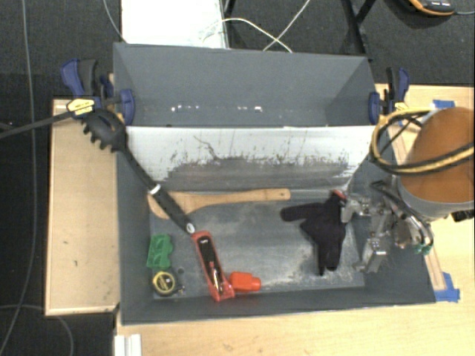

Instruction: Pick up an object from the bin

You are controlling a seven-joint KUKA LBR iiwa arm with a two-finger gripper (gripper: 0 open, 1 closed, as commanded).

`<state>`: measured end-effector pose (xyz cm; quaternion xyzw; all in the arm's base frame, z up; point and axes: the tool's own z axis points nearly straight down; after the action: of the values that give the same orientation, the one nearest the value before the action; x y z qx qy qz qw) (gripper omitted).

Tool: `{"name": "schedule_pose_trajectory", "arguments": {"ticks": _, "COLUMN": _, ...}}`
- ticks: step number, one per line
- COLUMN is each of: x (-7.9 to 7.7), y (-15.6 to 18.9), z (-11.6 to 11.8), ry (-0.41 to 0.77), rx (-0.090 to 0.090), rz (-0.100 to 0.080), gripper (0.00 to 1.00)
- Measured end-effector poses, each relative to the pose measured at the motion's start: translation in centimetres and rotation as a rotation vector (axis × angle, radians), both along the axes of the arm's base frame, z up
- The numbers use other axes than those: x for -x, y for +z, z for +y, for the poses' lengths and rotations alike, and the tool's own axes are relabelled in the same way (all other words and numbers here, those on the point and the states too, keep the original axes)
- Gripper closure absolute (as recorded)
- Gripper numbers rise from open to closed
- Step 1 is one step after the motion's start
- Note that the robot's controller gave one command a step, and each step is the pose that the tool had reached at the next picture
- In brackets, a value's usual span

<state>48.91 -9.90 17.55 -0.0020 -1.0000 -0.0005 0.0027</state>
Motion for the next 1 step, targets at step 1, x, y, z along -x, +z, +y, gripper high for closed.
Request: {"name": "schedule_pose_trajectory", "arguments": {"ticks": 1, "x": -0.19, "y": 0.37, "z": 0.04, "ry": 0.007, "rx": 0.002, "rz": -0.008, "gripper": 0.0}}
